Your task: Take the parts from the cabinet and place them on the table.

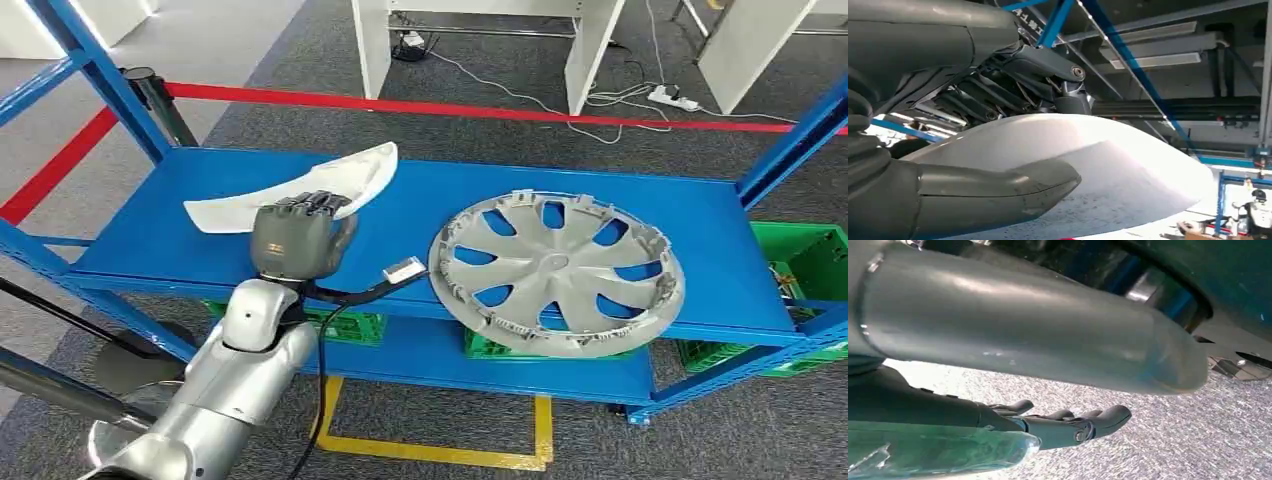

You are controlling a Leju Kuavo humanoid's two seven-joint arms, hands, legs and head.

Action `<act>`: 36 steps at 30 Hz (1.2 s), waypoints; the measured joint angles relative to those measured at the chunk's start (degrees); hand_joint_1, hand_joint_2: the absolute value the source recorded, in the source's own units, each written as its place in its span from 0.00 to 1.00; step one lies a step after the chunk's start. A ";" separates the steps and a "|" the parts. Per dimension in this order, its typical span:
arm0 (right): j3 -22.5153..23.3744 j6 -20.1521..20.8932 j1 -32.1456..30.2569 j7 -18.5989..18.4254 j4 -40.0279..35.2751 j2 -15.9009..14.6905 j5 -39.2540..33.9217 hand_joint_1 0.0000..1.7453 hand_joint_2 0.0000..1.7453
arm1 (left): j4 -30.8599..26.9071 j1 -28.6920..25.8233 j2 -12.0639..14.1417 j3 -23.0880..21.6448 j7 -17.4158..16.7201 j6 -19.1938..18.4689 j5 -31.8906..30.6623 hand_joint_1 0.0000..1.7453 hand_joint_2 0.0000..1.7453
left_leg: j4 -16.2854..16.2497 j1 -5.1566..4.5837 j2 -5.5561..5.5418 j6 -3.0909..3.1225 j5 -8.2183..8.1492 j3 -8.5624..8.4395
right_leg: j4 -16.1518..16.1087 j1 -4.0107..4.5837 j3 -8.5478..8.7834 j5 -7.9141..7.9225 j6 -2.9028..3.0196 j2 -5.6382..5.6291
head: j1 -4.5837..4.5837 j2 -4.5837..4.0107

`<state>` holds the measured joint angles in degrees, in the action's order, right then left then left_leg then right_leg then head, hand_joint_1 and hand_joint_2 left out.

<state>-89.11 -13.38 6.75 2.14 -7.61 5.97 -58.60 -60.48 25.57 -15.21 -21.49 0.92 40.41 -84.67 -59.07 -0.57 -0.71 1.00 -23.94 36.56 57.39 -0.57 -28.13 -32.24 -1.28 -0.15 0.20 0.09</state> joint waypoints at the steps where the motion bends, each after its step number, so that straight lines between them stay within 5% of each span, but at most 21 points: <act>1: 0.00 -0.04 0.00 0.02 0.00 0.00 -0.09 0.00 0.00 | 0.02 -0.13 0.17 -0.26 -0.44 0.00 -0.02 0.92 1.00 | 0.00 0.00 0.00 0.00 0.00 0.00 | 0.00 0.00 0.00 0.00 0.00 0.00 | -0.02 0.00; 12: 0.00 -0.50 -0.02 0.04 0.00 0.00 -0.94 0.00 0.00 | -0.13 -3.78 4.89 -2.38 -4.94 -0.02 -0.09 0.92 1.00 | -0.09 -0.04 0.00 0.06 -0.12 0.05 | -0.11 -0.05 0.00 -0.02 -0.03 0.00 | 0.00 0.00; 17: 0.00 -0.55 0.05 0.00 0.00 0.09 -1.20 0.00 0.00 | -0.85 -4.39 6.58 -2.75 -5.42 -0.02 -0.09 0.92 1.00 | 0.51 -0.12 0.03 1.12 -0.06 -0.28 | -0.81 -0.11 0.50 0.13 -0.96 0.02 | -0.05 0.00; 19: 0.00 -0.61 0.12 0.00 0.00 0.09 -1.20 0.00 0.00 | -1.09 -4.27 6.82 -3.04 -5.75 -0.02 -0.11 0.92 1.00 | 1.81 0.39 0.25 1.67 0.60 -0.99 | 2.05 -0.01 -0.58 -2.45 -0.96 0.04 | 0.07 0.00; 22: 0.00 -0.59 0.02 0.00 0.00 0.09 -1.25 0.00 0.00 | -1.09 -4.67 7.43 -3.76 -6.78 -0.04 -0.11 0.92 1.00 | 1.79 0.33 0.32 1.70 0.56 -0.84 | 15.00 -0.21 -7.60 -8.15 -1.30 0.08 | 0.04 0.00; 24: 0.00 -0.59 -0.11 0.00 0.00 0.09 -1.22 0.00 0.00 | -1.09 -4.95 7.80 -4.17 -7.25 -0.15 -0.11 0.92 1.00 | 1.76 0.35 0.32 1.66 0.57 -0.79 | 15.89 -0.32 -8.95 -6.46 -1.50 0.09 | 0.07 0.00; 27: 0.00 -0.59 0.06 0.00 0.00 0.09 -1.16 0.00 0.00 | -1.09 -4.96 8.28 -4.61 -7.60 -0.15 -0.11 0.92 1.00 | 1.32 0.49 0.23 1.02 0.51 -0.75 | 1.83 -0.92 -3.04 2.15 -1.75 0.13 | 0.09 0.00; 32: 0.00 -0.55 0.02 -0.09 0.00 0.11 -1.03 0.00 0.00 | -1.14 -4.90 8.87 -4.81 -7.74 -0.15 -0.13 0.92 1.00 | 0.94 0.31 0.08 -0.85 1.47 -0.10 | 1.20 -0.40 -3.21 3.29 0.20 -0.36 | 0.00 0.00; 33: 0.00 -0.55 0.04 -0.07 -0.02 0.15 -1.03 0.00 0.00 | -1.20 -4.88 9.07 -4.85 -7.74 -0.15 -0.13 0.92 1.00 | 0.61 0.47 0.11 -1.09 0.87 0.25 | 0.97 -0.85 -3.49 3.82 0.80 -0.15 | 0.07 0.00; 34: 0.00 -0.55 0.10 -0.09 0.00 0.13 -1.03 0.00 0.00 | -1.31 -4.75 9.20 -4.90 -7.76 -0.15 -0.11 0.92 1.00 | -0.91 0.46 0.25 -1.53 -1.44 0.80 | 0.97 -0.82 -3.91 4.19 1.23 -0.14 | -0.28 0.00; 36: 0.00 -0.55 0.10 -0.09 0.00 0.13 -1.01 0.00 0.00 | -1.42 -4.27 9.48 -5.13 -7.78 -0.15 -0.11 0.92 1.00 | -8.90 0.77 0.26 -2.10 -7.22 3.44 | 1.01 -0.78 -4.91 4.90 1.59 0.04 | -0.68 0.00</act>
<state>-89.11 -13.92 6.85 2.05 -7.61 6.10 -59.60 -61.90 21.30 -5.73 -26.62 -6.86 40.26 -84.78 -67.97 0.20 -0.45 -1.10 -31.16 40.00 58.40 -1.34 -33.04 -27.33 0.31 -0.11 -0.48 0.09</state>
